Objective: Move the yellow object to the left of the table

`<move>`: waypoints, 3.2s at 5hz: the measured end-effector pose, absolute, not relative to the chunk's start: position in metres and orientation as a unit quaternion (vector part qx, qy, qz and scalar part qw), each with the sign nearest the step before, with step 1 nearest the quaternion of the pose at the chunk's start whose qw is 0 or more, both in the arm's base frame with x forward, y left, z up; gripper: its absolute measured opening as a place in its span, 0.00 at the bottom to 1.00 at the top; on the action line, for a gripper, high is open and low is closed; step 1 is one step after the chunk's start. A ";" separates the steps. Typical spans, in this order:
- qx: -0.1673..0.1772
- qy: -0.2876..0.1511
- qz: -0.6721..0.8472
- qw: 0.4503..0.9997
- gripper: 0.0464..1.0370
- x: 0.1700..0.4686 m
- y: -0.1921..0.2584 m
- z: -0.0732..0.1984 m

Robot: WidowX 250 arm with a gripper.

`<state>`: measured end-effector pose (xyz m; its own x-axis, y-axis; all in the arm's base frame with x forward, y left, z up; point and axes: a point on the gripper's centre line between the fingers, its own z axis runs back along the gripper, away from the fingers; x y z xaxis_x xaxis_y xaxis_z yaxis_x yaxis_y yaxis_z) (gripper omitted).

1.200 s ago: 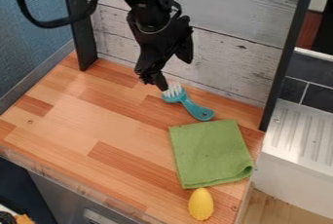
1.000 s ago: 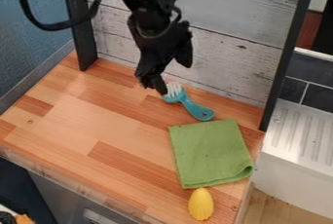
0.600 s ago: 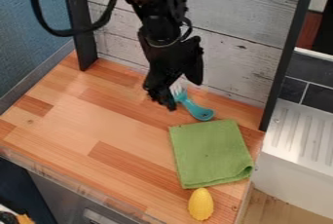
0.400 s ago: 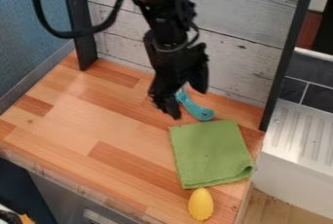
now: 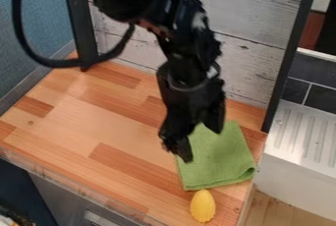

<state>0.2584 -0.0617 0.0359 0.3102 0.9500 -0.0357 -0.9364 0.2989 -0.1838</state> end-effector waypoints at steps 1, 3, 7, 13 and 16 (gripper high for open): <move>-0.075 -0.027 0.571 0.817 0.96 0.243 -0.079 0.029; -0.065 -0.016 0.559 0.826 0.96 0.227 -0.093 0.005; -0.024 -0.011 0.547 0.837 0.45 0.224 -0.098 -0.021; -0.038 -0.104 0.745 0.657 0.45 0.293 0.085 0.037; -0.017 -0.069 0.781 0.621 0.45 0.339 0.149 -0.005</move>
